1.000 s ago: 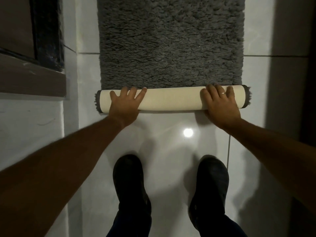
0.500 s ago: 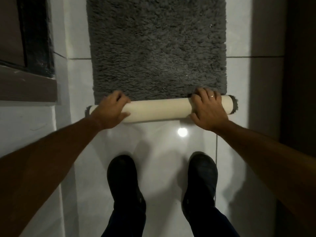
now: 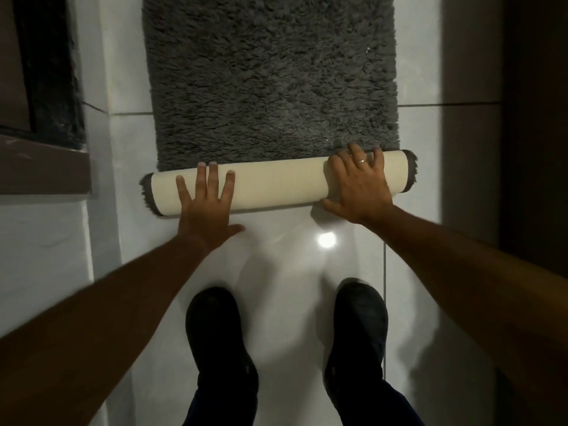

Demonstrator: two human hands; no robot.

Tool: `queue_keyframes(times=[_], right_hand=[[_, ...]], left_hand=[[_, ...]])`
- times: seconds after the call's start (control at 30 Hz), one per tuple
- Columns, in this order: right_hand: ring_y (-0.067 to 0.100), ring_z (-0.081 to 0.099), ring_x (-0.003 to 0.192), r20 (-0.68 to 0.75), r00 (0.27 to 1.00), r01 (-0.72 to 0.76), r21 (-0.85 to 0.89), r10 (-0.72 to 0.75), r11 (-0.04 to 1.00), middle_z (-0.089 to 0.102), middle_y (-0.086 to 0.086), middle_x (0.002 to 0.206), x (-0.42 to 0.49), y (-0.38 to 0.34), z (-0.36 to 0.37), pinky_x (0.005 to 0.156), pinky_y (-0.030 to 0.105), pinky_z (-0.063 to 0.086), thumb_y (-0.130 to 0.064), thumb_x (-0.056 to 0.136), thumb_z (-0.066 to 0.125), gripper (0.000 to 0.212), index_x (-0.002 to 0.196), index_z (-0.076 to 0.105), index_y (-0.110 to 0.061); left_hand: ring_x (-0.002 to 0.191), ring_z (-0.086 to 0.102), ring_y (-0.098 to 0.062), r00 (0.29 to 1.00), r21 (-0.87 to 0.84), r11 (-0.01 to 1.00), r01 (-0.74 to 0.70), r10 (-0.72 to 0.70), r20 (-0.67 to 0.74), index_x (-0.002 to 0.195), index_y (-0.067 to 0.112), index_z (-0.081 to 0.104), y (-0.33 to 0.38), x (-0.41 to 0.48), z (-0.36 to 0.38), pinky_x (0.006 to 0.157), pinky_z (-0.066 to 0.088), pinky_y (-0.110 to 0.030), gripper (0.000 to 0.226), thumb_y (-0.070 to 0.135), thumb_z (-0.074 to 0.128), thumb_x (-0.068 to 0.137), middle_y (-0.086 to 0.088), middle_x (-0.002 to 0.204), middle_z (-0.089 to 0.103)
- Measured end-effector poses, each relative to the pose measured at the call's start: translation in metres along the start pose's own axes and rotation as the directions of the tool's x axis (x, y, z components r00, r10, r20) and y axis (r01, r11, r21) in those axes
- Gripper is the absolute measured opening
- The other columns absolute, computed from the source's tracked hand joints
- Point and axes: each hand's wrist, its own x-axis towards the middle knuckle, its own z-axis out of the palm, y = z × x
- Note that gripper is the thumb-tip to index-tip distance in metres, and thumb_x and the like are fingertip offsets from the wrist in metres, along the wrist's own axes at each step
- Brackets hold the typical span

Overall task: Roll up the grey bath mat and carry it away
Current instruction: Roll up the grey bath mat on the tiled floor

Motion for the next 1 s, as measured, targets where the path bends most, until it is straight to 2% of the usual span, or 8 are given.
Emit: queue_keyframes(times=[0.1, 0.3, 0.5, 0.6, 0.73, 0.87, 0.93, 1.0], right_hand=[[0.044, 0.033, 0.141, -0.031, 0.999, 0.027, -0.023, -0.028, 0.999, 0.033, 0.02, 0.156, 0.007, 0.007, -0.005, 0.108, 0.072, 0.022, -0.065, 0.071, 0.065, 0.088, 0.135, 0.047, -0.007], [0.044, 0.049, 0.119, -0.022, 1.0, 0.0, -0.056, -0.001, 0.998, 0.053, 0.024, 0.133, 0.022, 0.015, -0.009, 0.101, 0.064, 0.039, -0.055, 0.069, 0.078, 0.104, 0.149, 0.029, -0.011], [0.046, 0.052, 0.117, 0.082, 0.997, 0.005, -0.134, 0.006, 0.991, 0.055, 0.025, 0.127, 0.031, 0.004, -0.009, 0.099, 0.069, 0.038, -0.044, 0.072, 0.078, 0.076, 0.13, 0.042, -0.011], [0.042, 0.056, 0.107, 0.049, 0.999, 0.018, -0.102, -0.013, 0.995, 0.061, 0.022, 0.117, 0.027, 0.003, -0.011, 0.093, 0.061, 0.043, -0.039, 0.076, 0.075, 0.065, 0.128, 0.046, -0.013], [0.039, 0.057, 0.114, 0.144, 0.983, 0.111, 0.035, -0.115, 0.993, 0.063, 0.016, 0.124, 0.02, 0.017, -0.023, 0.101, 0.059, 0.038, -0.059, 0.076, 0.068, 0.07, 0.13, 0.045, -0.021], [0.033, 0.06, 0.114, 0.342, 0.923, 0.106, 0.213, -0.175, 0.971, 0.065, 0.007, 0.125, 0.0, 0.009, -0.026, 0.104, 0.053, 0.04, -0.068, 0.074, 0.063, 0.072, 0.128, 0.046, -0.024], [0.032, 0.062, 0.111, 0.387, 0.906, 0.077, 0.248, -0.172, 0.966, 0.066, 0.006, 0.122, -0.011, 0.004, -0.02, 0.104, 0.054, 0.041, -0.069, 0.073, 0.063, 0.073, 0.126, 0.043, -0.023], [0.031, 0.064, 0.106, 0.35, 0.923, 0.052, 0.292, -0.157, 0.955, 0.068, 0.007, 0.116, -0.014, 0.006, -0.017, 0.101, 0.053, 0.043, -0.069, 0.074, 0.065, 0.072, 0.122, 0.042, -0.02]], left_hand=[[0.146, 0.018, -0.045, 0.999, -0.002, 0.999, 0.048, -0.048, 0.008, 0.154, 0.011, 0.018, -0.002, 0.02, -0.011, 0.111, 0.01, -0.073, 0.117, 0.061, 0.077, 0.067, -0.023, 0.16, 0.021], [0.124, 0.041, -0.041, 0.998, -0.073, 0.997, 0.008, -0.012, -0.056, 0.152, 0.016, 0.024, -0.018, 0.043, -0.026, 0.103, 0.032, -0.063, 0.09, 0.05, 0.068, 0.081, -0.02, 0.138, 0.046], [0.138, 0.034, -0.039, 0.997, -0.031, 0.999, -0.033, 0.035, 0.067, 0.153, 0.02, 0.017, -0.025, 0.05, -0.028, 0.111, 0.019, -0.071, 0.098, 0.052, 0.071, 0.077, -0.017, 0.151, 0.037], [0.127, 0.044, -0.038, 0.998, -0.072, 0.997, -0.03, 0.033, 0.046, 0.149, 0.022, 0.03, -0.022, 0.05, -0.031, 0.108, 0.027, -0.068, 0.077, 0.038, 0.067, 0.083, -0.015, 0.142, 0.049], [0.12, 0.054, -0.036, 0.952, -0.231, 0.97, -0.073, 0.137, 0.274, 0.138, 0.026, 0.039, -0.036, 0.053, -0.059, 0.102, 0.041, -0.056, 0.069, 0.04, 0.072, 0.08, -0.011, 0.134, 0.058], [0.124, 0.053, -0.029, 0.761, -0.432, 0.901, 0.04, 0.253, 0.598, 0.141, 0.025, 0.042, -0.029, 0.036, -0.062, 0.105, 0.044, -0.045, 0.081, 0.03, 0.084, 0.071, -0.007, 0.139, 0.054], [0.126, 0.049, -0.029, 0.833, -0.437, 0.899, 0.015, 0.23, 0.502, 0.142, 0.026, 0.041, -0.026, 0.018, -0.051, 0.107, 0.041, -0.051, 0.091, 0.039, 0.085, 0.064, -0.006, 0.141, 0.051], [0.123, 0.05, -0.033, 0.96, -0.324, 0.936, -0.14, 0.208, 0.188, 0.137, 0.022, 0.046, -0.031, 0.0, -0.039, 0.104, 0.04, -0.054, 0.087, 0.048, 0.079, 0.061, -0.011, 0.137, 0.051]])
